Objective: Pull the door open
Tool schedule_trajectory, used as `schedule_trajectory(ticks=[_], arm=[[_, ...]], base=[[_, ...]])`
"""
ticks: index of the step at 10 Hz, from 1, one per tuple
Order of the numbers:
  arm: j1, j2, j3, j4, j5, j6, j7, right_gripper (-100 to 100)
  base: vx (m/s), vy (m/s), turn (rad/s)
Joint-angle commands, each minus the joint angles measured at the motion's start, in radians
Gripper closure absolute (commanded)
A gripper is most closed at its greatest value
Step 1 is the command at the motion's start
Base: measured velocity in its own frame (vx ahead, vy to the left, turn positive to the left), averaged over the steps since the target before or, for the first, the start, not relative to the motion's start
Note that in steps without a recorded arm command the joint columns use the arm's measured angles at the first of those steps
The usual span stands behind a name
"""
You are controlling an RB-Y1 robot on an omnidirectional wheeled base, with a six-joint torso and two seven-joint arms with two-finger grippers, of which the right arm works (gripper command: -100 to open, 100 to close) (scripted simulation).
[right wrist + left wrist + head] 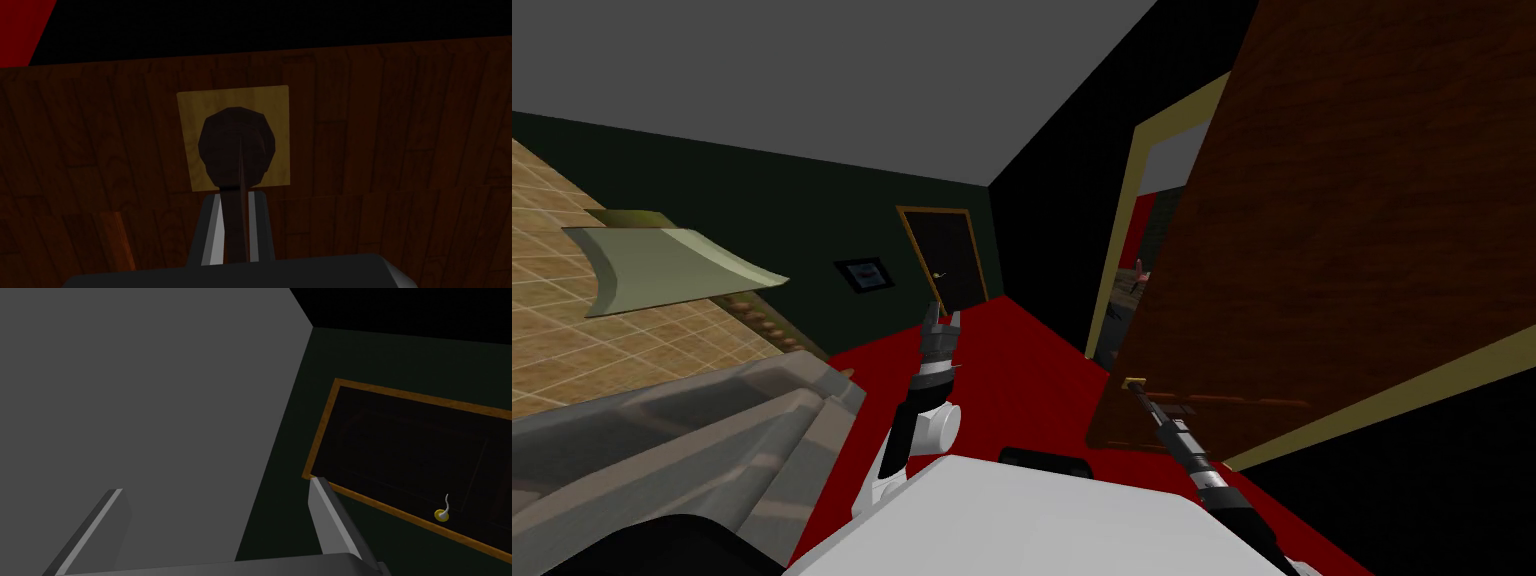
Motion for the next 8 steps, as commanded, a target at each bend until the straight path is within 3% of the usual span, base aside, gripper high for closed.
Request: schedule_trajectory(ticks=[1,2,5,6,7,8], arm=[[0.030,-0.014,-0.003,-0.046,-0.006,0.016,0.001,100],[0.046,-0.023,0.003,-0.038,-0.009,-0.010,-0.005,100],[0.051,-0.025,0.005,-0.035,-0.010,-0.018,-0.007,100],[0.064,-0.033,0.010,-0.028,-0.013,-0.041,-0.013,100],[0.053,-0.019,0.014,-0.023,-0.008,-0.033,-0.009,100],[0.054,-0.021,0.016,-0.018,-0.008,-0.043,-0.011,100]], base=[[-0.122,-0.051,0.048],[-0.135,-0.060,0.189],[-0.094,-0.042,0.048],[-0.098,-0.037,0.127],[-0.059,-0.019,0.046],[-0.108,-0.039,0.173]])
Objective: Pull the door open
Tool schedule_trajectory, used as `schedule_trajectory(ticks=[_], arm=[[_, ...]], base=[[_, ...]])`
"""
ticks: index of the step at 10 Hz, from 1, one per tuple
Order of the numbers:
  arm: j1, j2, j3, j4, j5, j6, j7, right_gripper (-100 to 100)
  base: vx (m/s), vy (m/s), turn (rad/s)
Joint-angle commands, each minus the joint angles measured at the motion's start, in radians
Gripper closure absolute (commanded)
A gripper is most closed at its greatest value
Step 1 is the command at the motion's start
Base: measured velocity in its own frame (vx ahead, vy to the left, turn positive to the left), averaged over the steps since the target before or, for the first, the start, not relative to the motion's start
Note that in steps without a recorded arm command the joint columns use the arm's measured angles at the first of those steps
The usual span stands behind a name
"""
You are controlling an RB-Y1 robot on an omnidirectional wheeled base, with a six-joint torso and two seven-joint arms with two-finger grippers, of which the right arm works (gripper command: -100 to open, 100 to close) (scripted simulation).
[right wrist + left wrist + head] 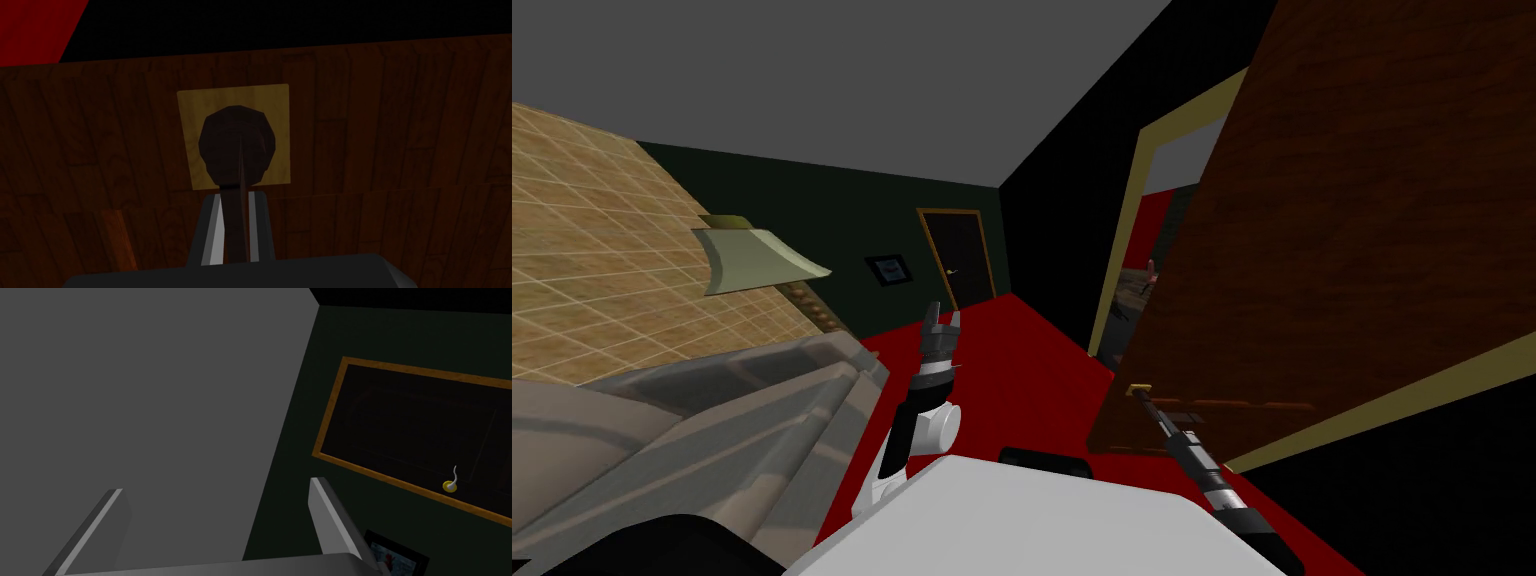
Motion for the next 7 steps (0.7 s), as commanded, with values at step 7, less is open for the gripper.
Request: schedule_trajectory(ticks=[7], arm=[[0.002,-0.008,0.005,0.019,-0.003,-0.022,-0.007,100]], base=[[-0.137,-0.056,0.106]])
